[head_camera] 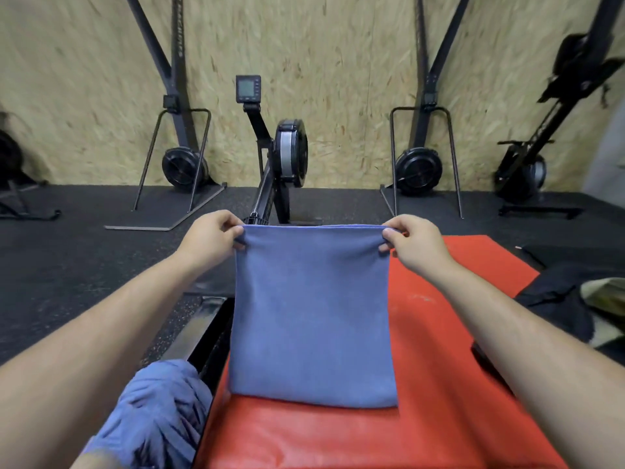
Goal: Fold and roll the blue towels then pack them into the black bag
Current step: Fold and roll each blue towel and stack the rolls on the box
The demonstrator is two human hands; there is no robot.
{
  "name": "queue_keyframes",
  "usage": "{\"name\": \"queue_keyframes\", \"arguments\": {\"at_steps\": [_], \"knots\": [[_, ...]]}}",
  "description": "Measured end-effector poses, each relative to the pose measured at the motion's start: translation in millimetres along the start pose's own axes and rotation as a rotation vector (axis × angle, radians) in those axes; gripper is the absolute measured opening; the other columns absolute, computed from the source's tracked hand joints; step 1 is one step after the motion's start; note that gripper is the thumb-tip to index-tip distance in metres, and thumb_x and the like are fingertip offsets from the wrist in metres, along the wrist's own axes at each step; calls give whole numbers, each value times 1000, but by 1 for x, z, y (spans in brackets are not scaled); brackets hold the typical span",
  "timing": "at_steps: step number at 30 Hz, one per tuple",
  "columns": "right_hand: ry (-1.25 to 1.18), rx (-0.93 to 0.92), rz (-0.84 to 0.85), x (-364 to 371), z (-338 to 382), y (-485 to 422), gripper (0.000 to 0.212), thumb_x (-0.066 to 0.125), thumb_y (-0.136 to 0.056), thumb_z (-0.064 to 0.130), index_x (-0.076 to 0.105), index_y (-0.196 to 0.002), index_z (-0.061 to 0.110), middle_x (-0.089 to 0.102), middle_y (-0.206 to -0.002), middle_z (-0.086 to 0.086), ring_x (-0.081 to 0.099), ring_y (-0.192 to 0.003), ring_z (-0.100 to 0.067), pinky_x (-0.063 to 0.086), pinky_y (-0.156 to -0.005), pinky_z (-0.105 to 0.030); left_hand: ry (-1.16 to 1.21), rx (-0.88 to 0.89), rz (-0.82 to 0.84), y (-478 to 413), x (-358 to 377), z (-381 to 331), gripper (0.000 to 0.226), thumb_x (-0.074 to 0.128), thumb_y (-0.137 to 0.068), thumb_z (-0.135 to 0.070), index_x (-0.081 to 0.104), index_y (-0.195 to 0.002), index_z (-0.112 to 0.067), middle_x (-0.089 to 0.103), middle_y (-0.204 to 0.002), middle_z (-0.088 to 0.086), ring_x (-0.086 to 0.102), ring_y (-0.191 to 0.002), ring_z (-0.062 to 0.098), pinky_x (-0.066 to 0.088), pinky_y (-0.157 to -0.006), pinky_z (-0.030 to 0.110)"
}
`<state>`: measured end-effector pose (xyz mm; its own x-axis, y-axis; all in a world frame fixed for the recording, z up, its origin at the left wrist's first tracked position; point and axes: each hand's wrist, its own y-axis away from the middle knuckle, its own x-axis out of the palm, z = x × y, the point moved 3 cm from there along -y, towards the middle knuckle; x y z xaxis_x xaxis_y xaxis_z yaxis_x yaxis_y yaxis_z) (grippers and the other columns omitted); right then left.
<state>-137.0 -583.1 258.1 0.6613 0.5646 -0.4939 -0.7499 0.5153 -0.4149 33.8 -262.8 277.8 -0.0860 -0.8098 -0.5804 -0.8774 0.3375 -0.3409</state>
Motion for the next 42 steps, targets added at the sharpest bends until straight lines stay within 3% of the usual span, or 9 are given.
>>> {"name": "queue_keyframes", "arguments": {"at_steps": [5, 11, 14, 16, 20, 25, 29, 36, 42], "knots": [[-29, -83, -112, -24, 41, -16, 19, 52, -95, 11, 66, -91, 23, 72, -90, 4, 72, -81, -6, 59, -80, -44, 86, 57, -103, -10, -31, -43, 12, 55, -100, -9, 66, -95, -6, 71, -89, 8, 74, -76, 18, 61, -76, 39], [90, -113, -48, -33, 45, 8, 13, 56, -96, 17, 66, -95, 24, 67, -91, 8, 60, -84, -8, 42, -72, -23, -94, 123, -109, 13, -41, -43, 10, 60, -96, -15, 69, -94, -14, 67, -79, -3, 57, -68, 7, 42, -59, 12], [149, -101, 49, -21, 17, 40, 12, 59, -96, 14, 67, -95, 22, 68, -92, 7, 59, -92, -12, 38, -79, -23, -142, 98, -6, 43, -25, -17, 8, 62, -96, -15, 69, -92, -16, 63, -75, -8, 51, -63, 2, 36, -53, 11], [182, -59, 131, -10, -10, 66, 10, 59, -96, 12, 67, -96, 19, 67, -94, 8, 59, -94, -12, 39, -82, -25, -128, 63, 99, 64, -9, 9, 8, 63, -96, -14, 69, -91, -15, 68, -82, -3, 55, -68, 6, 41, -61, 13], [222, 20, 317, 14, -59, 119, 12, 61, -95, 9, 66, -93, 20, 68, -92, 5, 59, -92, -15, 43, -86, -29, -53, -67, 355, 106, 17, 63, 11, 65, -95, -10, 69, -85, -15, 70, -85, 3, 57, -77, 13, 46, -75, 31], [151, 139, 498, 15, -79, 157, 18, 62, -95, 8, 64, -84, 23, 63, -74, 5, 53, -69, -10, 42, -69, -28, -1, -190, 612, 144, 31, 94, 7, 67, -95, -11, 68, -88, -11, 65, -78, 1, 58, -74, 14, 48, -68, 30], [-31, 245, 651, 0, -72, 168, 11, 59, -97, 4, 66, -92, 10, 58, -66, 6, 49, -57, -4, 41, -59, -18, 57, -242, 681, 153, 29, 96, 5, 69, -93, -11, 70, -91, -7, 65, -77, 4, 62, -72, 16, 52, -70, 37], [24, 283, 585, 15, -77, 133, 10, 56, -98, 6, 66, -96, 6, 65, -77, -4, 59, -62, -10, 51, -64, -26, 78, -339, 579, 125, 46, 100, 11, 63, -96, -12, 66, -85, -13, 60, -70, -1, 53, -64, 13, 45, -59, 28], [167, 233, 481, 56, -103, 90, 9, 56, -98, 10, 64, -94, 9, 66, -81, -7, 61, -69, -19, 55, -75, -43, 35, -381, 405, 85, 79, 119, 9, 59, -92, -10, 62, -83, -12, 59, -81, 6, 56, -78, 18, 52, -69, 34]]}}
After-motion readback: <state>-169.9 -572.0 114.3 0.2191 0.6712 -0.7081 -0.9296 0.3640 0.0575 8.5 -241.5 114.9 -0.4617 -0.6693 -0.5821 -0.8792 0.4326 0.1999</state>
